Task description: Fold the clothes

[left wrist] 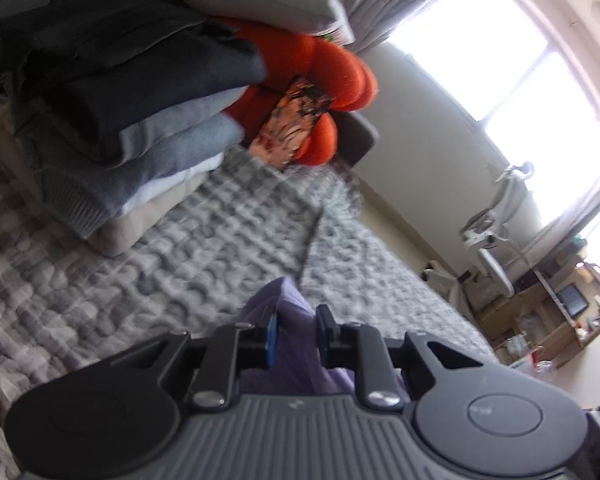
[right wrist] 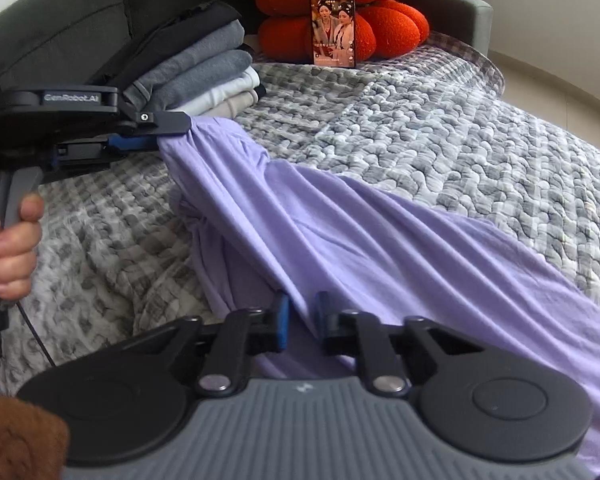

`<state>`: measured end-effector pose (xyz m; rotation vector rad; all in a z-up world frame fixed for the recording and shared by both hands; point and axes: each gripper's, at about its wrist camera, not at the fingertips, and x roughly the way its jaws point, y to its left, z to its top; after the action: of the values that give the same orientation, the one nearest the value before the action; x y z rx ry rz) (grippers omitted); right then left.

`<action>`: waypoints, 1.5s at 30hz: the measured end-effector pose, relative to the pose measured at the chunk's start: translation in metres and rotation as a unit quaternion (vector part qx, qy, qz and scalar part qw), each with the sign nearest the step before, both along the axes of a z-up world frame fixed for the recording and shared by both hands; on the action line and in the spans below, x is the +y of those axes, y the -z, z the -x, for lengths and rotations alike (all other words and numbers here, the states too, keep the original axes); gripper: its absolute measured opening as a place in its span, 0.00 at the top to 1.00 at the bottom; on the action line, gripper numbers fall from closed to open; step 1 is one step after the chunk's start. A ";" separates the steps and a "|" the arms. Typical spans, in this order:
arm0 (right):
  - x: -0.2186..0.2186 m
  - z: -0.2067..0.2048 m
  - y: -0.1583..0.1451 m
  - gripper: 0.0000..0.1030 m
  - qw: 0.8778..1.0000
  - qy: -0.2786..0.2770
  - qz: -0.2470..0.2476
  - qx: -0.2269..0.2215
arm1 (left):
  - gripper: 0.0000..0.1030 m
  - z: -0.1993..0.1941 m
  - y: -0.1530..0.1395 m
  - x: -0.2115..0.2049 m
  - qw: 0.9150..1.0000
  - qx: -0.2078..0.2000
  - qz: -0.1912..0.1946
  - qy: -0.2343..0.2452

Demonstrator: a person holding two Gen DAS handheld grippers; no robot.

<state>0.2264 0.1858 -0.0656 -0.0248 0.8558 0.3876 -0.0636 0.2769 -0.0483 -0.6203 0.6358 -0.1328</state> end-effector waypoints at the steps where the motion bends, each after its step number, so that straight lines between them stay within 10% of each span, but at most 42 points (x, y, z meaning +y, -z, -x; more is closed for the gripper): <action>1: 0.001 0.000 0.001 0.93 1.000 -0.001 -0.001 0.004 | 0.81 -0.004 0.010 0.003 1.000 0.015 0.002 -0.005; 10: 0.007 0.003 -0.003 0.83 1.000 -0.005 -0.022 0.006 | 0.79 0.000 0.037 0.018 0.997 0.048 0.049 -0.018; 15: 0.013 0.000 -0.004 0.83 0.998 -0.018 -0.052 0.014 | 0.60 0.013 0.031 0.024 0.997 0.052 0.057 -0.029; 27: 0.035 -0.005 -0.007 0.82 0.996 -0.048 -0.078 0.019 | 0.66 0.031 0.034 0.036 0.996 0.050 0.065 -0.032; 36: 0.027 -0.007 -0.007 0.82 0.996 -0.031 -0.087 0.019 | 0.67 0.019 0.031 0.030 0.991 0.018 -0.027 0.127; 45: 0.021 -0.007 -0.006 0.82 0.995 -0.027 -0.091 0.018 | 0.78 0.003 0.033 0.021 0.984 -0.002 -0.048 0.173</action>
<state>0.2339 0.2072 -0.0598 0.1284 0.8543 0.5174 -0.0661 0.2980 -0.0814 -0.4133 0.7386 -0.4248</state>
